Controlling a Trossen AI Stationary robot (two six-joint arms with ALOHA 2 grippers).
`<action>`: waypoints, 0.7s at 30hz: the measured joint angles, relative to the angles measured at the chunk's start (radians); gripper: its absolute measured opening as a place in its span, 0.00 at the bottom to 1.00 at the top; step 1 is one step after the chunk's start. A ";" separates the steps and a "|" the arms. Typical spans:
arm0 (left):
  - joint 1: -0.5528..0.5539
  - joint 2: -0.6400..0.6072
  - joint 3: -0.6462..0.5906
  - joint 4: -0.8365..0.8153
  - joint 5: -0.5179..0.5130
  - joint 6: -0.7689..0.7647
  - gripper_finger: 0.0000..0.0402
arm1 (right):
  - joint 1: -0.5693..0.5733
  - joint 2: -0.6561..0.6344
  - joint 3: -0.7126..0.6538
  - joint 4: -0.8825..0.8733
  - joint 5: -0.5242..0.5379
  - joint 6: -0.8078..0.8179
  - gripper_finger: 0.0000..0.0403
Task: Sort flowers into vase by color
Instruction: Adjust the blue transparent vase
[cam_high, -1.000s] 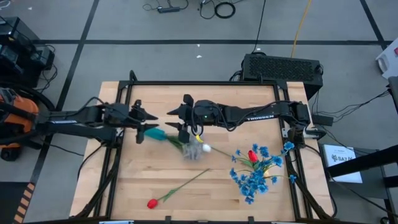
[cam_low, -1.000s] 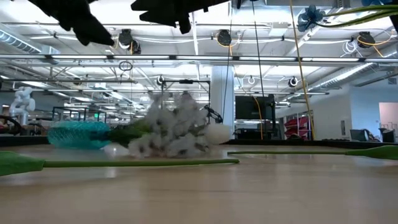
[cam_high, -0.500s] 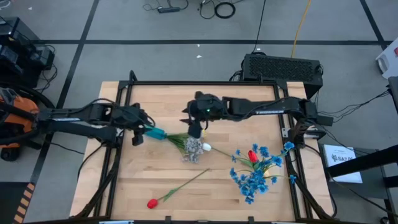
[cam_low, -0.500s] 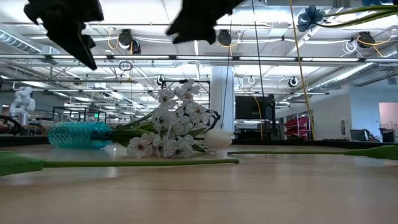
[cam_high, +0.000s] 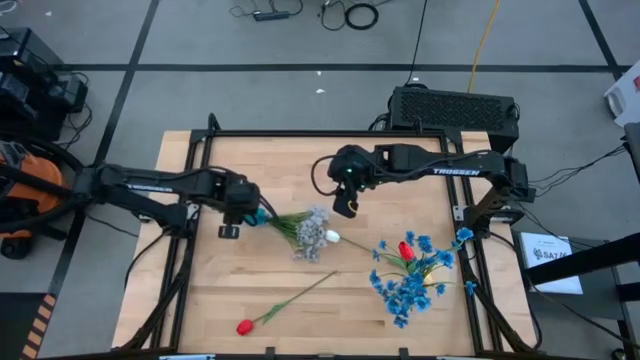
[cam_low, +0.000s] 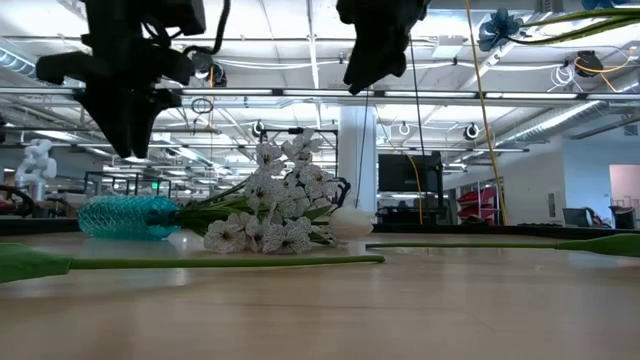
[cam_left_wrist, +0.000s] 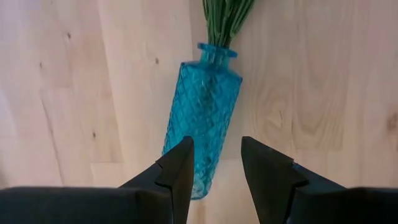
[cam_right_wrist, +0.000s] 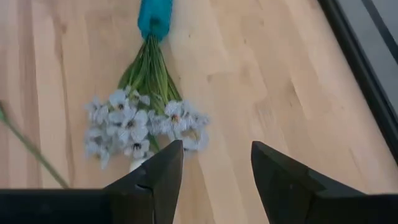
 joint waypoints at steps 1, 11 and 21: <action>0.000 0.010 0.004 0.008 0.000 -0.006 0.35 | 0.000 -0.002 0.000 -0.016 -0.002 -0.002 0.45; 0.000 0.041 0.009 0.017 0.054 -0.045 0.35 | 0.000 -0.004 -0.001 -0.105 -0.007 -0.024 0.45; 0.002 0.041 0.009 0.029 -0.005 -0.159 0.50 | 0.000 -0.004 -0.001 -0.100 -0.008 -0.054 0.45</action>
